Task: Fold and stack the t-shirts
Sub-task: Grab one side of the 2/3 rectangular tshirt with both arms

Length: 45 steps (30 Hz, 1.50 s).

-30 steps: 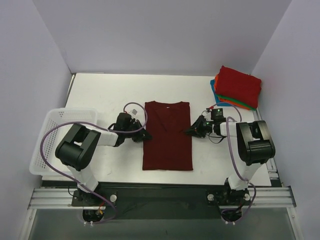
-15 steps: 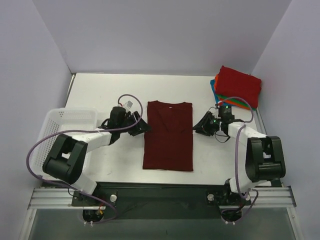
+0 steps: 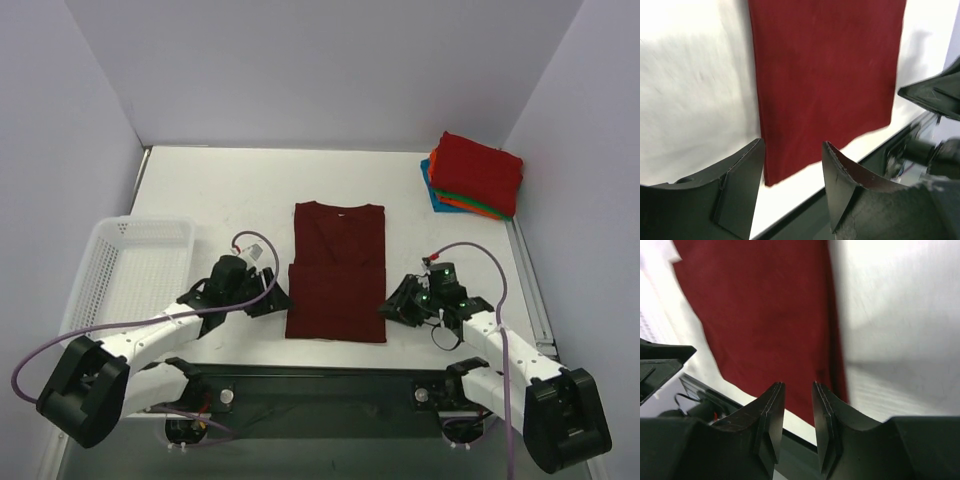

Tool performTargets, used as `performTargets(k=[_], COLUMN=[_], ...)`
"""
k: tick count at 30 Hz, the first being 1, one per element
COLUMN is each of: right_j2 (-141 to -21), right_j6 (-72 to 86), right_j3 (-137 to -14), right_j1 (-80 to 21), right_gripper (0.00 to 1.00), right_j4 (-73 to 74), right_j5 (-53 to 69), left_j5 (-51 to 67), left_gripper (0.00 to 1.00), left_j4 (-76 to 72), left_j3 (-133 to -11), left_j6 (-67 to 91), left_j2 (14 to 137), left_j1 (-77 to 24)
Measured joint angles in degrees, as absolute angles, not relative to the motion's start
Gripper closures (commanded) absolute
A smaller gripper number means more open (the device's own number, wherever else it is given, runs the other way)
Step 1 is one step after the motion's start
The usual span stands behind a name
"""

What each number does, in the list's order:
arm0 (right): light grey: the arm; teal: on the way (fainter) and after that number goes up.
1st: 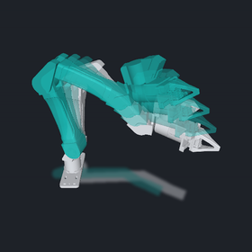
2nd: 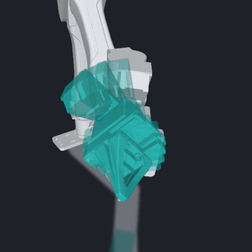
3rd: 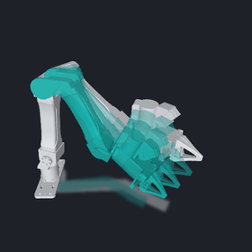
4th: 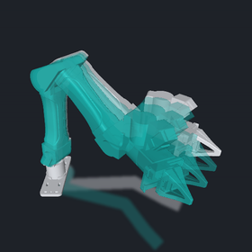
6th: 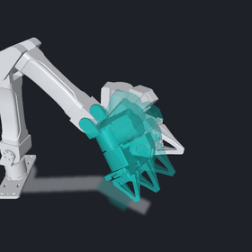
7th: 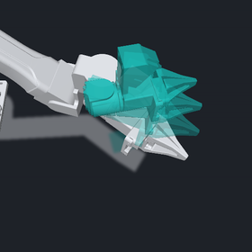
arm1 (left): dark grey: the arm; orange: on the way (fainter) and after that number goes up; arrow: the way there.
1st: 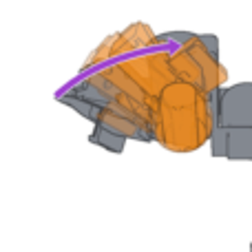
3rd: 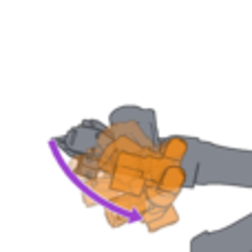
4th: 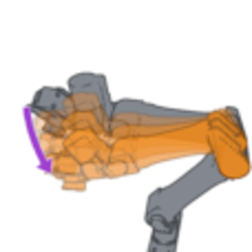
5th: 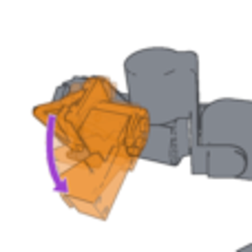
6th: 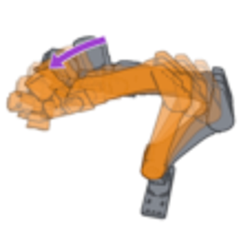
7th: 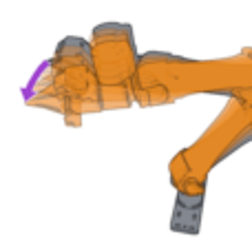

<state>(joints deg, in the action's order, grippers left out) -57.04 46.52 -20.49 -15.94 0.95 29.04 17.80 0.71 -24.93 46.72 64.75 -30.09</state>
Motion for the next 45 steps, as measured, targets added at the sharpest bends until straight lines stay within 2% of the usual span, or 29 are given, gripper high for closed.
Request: performTargets(k=[6, 12, 15, 19, 25, 40, 45], right_j2=[-50.50, -45.01, -43.05, -40.18, -37.28, -36.60, -36.32], right_j6=[51.62, 52.90, 52.90, 52.93, 53.63, 57.91, 59.70], right_j3=[-9.78, -7.01, -7.01, -7.01, -7.01, -5.56, -4.95], right_j1=[-20.73, -20.80, -20.80, -21.02, -21.10, -24.62, -26.00], right_gripper=[0.71, 0.72, 0.71, 0.68, 0.65, 0.66, 0.73], right_j4=[-0.40, -0.03, 2.28, 5.82, 9.30, 7.31, 6.42], right_j5=[28.88, 28.16, 27.57, 27.40, 27.55, 27.66, 26.94], left_j5=[16.86, 13.78, 12.80, 11.97, 12.93, 13.13, 12.40], left_gripper=[0.43, 0.47, 0.42, 0.40, 0.41, 0.50, 0.54], left_j4=[0.54, 4.38, 7.25, 9.91, 8.69, 2.26, -0.56], left_j3=[-20.69, -16.60, -16.34, -16.29, -15.64, -15.33, -15.25], left_j6=[48.88, 50.65, 51.00, 51.57, 52.47, 54.87, 55.88], left_j2=[62.54, 56.93, 54.39, 52.71, 54.19, 59.09, 60.99], left_j1=[-36.71, -37.36, -37.43, -37.58, -38.13, -41.41, -43.13])
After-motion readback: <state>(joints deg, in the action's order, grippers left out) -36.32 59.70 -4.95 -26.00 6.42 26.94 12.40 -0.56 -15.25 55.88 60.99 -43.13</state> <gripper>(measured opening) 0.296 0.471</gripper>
